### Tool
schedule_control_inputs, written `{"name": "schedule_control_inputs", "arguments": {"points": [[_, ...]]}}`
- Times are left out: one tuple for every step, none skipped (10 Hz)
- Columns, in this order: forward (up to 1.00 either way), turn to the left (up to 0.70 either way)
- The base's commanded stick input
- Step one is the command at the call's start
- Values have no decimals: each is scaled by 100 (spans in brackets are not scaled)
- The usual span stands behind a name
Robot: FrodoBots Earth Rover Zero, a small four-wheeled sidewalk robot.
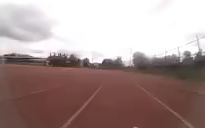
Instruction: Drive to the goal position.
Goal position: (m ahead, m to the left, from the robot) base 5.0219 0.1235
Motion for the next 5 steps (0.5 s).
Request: {"name": "schedule_control_inputs", "arguments": {"points": [[70,-7],[70,-25],[70,-35],[70,-35],[70,-35]]}}
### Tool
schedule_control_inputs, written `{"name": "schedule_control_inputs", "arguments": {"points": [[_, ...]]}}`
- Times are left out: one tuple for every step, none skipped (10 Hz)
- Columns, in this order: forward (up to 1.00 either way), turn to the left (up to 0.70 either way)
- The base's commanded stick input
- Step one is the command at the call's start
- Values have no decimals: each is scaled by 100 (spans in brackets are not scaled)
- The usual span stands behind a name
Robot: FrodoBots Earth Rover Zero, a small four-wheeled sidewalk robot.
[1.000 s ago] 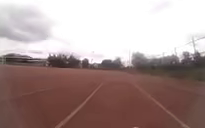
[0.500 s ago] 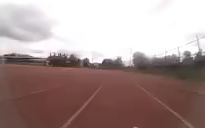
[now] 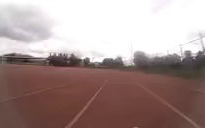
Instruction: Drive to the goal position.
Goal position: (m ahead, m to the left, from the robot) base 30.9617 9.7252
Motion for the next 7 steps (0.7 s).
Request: {"name": "schedule_control_inputs", "arguments": {"points": [[70,-35],[70,-35],[70,-35],[70,-35],[70,-35],[70,-35],[70,-35]]}}
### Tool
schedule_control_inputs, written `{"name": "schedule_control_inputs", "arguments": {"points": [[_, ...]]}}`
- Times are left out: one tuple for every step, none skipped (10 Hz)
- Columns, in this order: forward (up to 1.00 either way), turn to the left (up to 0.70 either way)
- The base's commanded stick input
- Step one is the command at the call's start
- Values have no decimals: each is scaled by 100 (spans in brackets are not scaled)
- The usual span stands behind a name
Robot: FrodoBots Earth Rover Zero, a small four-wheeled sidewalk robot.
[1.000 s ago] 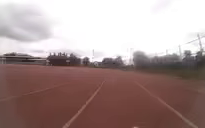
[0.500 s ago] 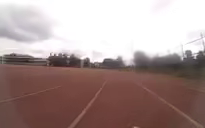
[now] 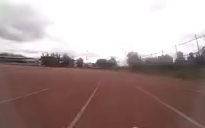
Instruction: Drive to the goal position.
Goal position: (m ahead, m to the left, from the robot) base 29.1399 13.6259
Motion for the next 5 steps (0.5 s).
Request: {"name": "schedule_control_inputs", "arguments": {"points": [[70,-35],[70,-35],[70,-35],[70,-35],[70,-31]]}}
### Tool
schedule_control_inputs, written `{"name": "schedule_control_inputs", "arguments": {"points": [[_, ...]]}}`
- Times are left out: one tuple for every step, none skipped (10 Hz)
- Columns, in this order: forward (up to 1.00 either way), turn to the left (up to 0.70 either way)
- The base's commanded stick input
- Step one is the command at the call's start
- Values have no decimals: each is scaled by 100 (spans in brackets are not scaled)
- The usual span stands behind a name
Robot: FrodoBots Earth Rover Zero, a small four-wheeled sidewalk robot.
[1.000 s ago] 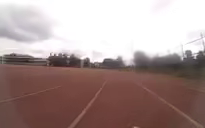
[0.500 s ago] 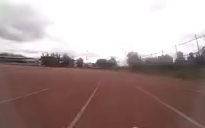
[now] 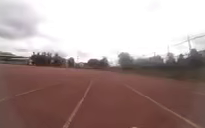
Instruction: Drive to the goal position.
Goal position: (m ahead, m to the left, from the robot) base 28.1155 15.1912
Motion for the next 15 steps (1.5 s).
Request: {"name": "schedule_control_inputs", "arguments": {"points": [[70,-10],[70,0],[70,0],[70,0],[70,0],[70,0],[70,0],[70,0],[70,0],[70,0],[70,0],[70,0],[70,0],[70,0],[70,0]]}}
